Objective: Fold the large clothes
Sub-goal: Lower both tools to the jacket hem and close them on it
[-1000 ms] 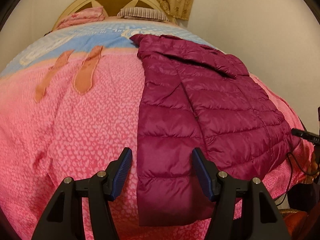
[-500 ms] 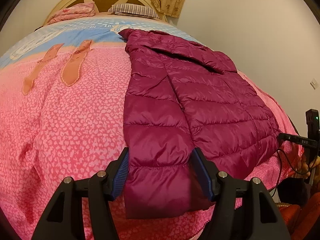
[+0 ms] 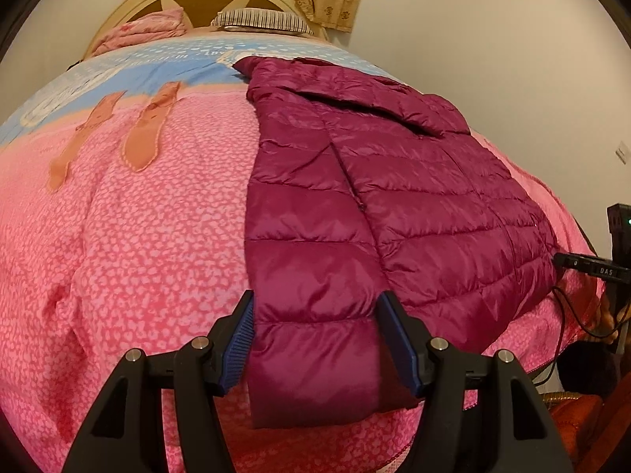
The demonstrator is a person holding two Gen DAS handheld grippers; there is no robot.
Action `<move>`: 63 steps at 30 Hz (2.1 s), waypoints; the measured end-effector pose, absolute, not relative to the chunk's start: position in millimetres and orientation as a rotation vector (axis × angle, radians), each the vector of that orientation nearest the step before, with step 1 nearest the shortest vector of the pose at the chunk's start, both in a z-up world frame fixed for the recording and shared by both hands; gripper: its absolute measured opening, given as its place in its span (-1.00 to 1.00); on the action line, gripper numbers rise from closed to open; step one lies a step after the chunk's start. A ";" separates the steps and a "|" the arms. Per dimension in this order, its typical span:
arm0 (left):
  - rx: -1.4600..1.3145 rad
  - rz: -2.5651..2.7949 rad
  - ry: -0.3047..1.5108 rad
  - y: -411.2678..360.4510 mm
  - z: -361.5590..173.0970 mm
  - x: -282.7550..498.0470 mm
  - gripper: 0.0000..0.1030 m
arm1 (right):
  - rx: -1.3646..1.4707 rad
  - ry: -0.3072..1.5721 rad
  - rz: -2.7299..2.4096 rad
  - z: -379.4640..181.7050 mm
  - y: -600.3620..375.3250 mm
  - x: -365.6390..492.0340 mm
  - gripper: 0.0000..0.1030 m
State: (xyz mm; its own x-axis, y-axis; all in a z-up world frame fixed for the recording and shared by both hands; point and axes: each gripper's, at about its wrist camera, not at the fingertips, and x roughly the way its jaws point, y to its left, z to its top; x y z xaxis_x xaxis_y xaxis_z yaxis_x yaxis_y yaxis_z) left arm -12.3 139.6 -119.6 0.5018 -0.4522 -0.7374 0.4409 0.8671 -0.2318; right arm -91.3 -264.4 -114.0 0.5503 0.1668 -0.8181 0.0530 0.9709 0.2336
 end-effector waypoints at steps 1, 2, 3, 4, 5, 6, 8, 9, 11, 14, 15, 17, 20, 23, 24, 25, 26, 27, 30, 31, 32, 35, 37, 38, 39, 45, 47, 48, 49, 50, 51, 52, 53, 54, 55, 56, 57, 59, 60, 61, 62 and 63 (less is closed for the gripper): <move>-0.016 -0.541 0.896 139.5 -119.4 -12.1 0.22 | 0.251 0.988 0.071 -114.4 -265.4 -91.6 -0.13; -0.026 -0.546 0.899 140.8 -119.3 -11.6 0.22 | 0.264 0.986 0.075 -114.5 -268.1 -92.0 -0.13; -0.034 -0.550 0.901 142.0 -119.3 -11.2 0.22 | 0.280 0.985 0.082 -114.4 -270.2 -92.3 -0.13; -0.047 -0.555 0.904 143.8 -119.4 -10.5 0.22 | 0.289 0.983 0.084 -114.6 -272.0 -92.6 -0.13; -0.052 -0.556 0.905 144.9 -119.3 -10.1 0.22 | 0.297 0.982 0.084 -114.8 -273.1 -92.5 -0.13; -0.055 -0.557 0.906 145.1 -119.3 -10.0 0.22 | 0.298 0.981 0.082 -114.8 -273.3 -92.9 -0.13; -0.048 -0.556 0.905 144.3 -119.3 -10.6 0.22 | 0.283 0.981 0.076 -115.2 -271.3 -92.3 -0.13; -0.042 -0.555 0.904 143.6 -119.2 -10.9 0.22 | 0.276 0.982 0.074 -115.3 -270.5 -91.8 -0.13; -0.032 -0.554 0.901 141.1 -119.0 -12.7 0.22 | 0.261 0.985 0.071 -115.6 -268.6 -90.7 -0.13; -0.033 -0.559 0.897 139.6 -118.8 -13.5 0.21 | 0.250 0.992 0.071 -115.6 -267.9 -90.1 -0.13; -0.031 -0.560 0.895 140.0 -118.9 -14.0 0.21 | 0.248 0.994 0.074 -115.4 -267.7 -90.4 -0.13; -0.018 -0.561 0.890 138.9 -119.1 -15.1 0.21 | 0.236 0.996 0.076 -115.1 -266.9 -91.9 -0.20; -0.013 -0.563 0.890 138.0 -119.2 -16.0 0.21 | 0.221 0.995 0.069 -115.7 -265.6 -92.3 -0.23; -0.010 -0.563 0.890 137.9 -119.6 -16.2 0.21 | 0.235 0.993 0.067 -116.2 -266.9 -91.1 -0.23; -0.007 -0.561 0.890 137.5 -119.5 -16.3 0.22 | 0.236 0.994 0.068 -116.4 -266.7 -90.3 -0.21; -0.004 -0.559 0.890 137.2 -119.4 -16.3 0.22 | 0.236 0.995 0.068 -116.4 -266.3 -89.8 -0.20; 0.000 -0.558 0.890 136.1 -119.4 -16.5 0.22 | 0.234 0.997 0.066 -116.6 -265.7 -89.2 -0.20; 0.003 -0.557 0.889 136.1 -119.4 -16.5 0.22 | 0.230 0.998 0.064 -116.5 -265.1 -88.9 -0.20; 0.005 -0.556 0.885 135.3 -119.6 -16.2 0.22 | 0.227 0.996 0.066 -117.0 -264.4 -88.6 -0.20; 0.000 -0.555 0.883 135.2 -119.9 -15.5 0.22 | 0.227 0.994 0.067 -117.2 -264.5 -88.5 -0.20; -0.010 -0.554 0.877 134.7 -120.1 -15.7 0.21 | 0.225 0.994 0.069 -117.6 -264.1 -88.2 -0.20; 0.013 -0.553 0.865 129.4 -121.0 -16.9 -0.31 | 0.183 1.002 0.054 -119.1 -259.5 -86.4 -0.42; 0.003 -0.562 0.870 127.7 -120.7 -15.9 -0.52 | 0.183 0.999 0.056 -118.5 -257.7 -86.8 -0.53; -0.009 -0.568 0.869 128.3 -120.1 -15.5 -0.55 | 0.196 0.991 0.061 -117.4 -258.2 -87.5 -0.63; -0.019 -0.575 0.866 128.9 -119.1 -15.6 -0.61 | 0.204 0.985 0.066 -116.3 -259.1 -88.2 -0.64; -0.084 -0.623 0.820 136.6 -105.5 -19.1 -0.74 | 0.249 0.926 0.102 -103.8 -259.1 -95.6 -0.72; -0.061 -0.616 0.820 134.7 -104.0 -20.0 -0.74 | 0.285 0.889 0.136 -95.3 -260.2 -98.8 -0.73; -0.036 -0.597 0.828 133.2 -105.2 -19.4 -0.74 | 0.292 0.881 0.145 -93.0 -260.1 -98.4 -0.73; -0.018 -0.580 0.839 132.3 -107.5 -18.6 -0.73 | 0.296 0.874 0.150 -90.0 -260.4 -98.7 -0.73; -0.011 -0.573 0.851 132.1 -110.0 -18.1 -0.73 | 0.288 0.874 0.143 -88.7 -260.6 -98.2 -0.73; -0.009 -0.569 0.863 132.3 -112.3 -17.3 -0.73 | 0.281 0.876 0.137 -88.8 -259.6 -97.5 -0.73; -0.011 -0.566 0.874 132.9 -114.4 -16.5 -0.70 | 0.273 0.882 0.132 -89.9 -259.8 -97.3 -0.73; -0.018 -0.561 0.887 133.5 -116.6 -15.4 -0.60 | 0.269 0.890 0.125 -92.5 -260.3 -96.8 -0.73; -0.022 -0.559 0.896 134.2 -117.9 -14.5 -0.53 | 0.269 0.895 0.120 -93.9 -260.2 -98.4 -0.73; -0.024 -0.555 0.904 134.5 -119.2 -13.8 -0.39 | 0.271 0.904 0.111 -96.6 -261.6 -98.1 -0.73; -0.026 -0.552 0.908 135.1 -120.0 -13.3 -0.31 | 0.273 0.908 0.106 -98.5 -262.9 -98.9 -0.72; -0.033 -0.557 0.906 136.0 -120.2 -13.7 -0.29 | 0.275 0.913 0.098 -100.5 -264.8 -98.3 -0.72; -0.042 -0.571 0.906 136.7 -119.6 -15.5 -0.12 | 0.279 0.923 0.082 -103.0 -268.4 -98.1 -0.66; -0.040 -0.577 0.906 136.0 -119.5 -16.0 -0.08 | 0.282 0.925 0.078 -103.2 -269.4 -98.3 -0.65; -0.034 -0.581 0.905 135.0 -119.1 -16.7 -0.03 | 0.287 0.926 0.077 -103.7 -270.4 -98.0 -0.60; -0.015 -0.582 0.902 133.1 -118.5 -18.2 -0.02 | 0.290 0.930 0.073 -104.2 -271.0 -97.4 -0.43; 0.002 -0.579 0.900 132.3 -117.7 -19.5 -0.02 | 0.293 0.934 0.069 -104.6 -271.2 -97.5 -0.28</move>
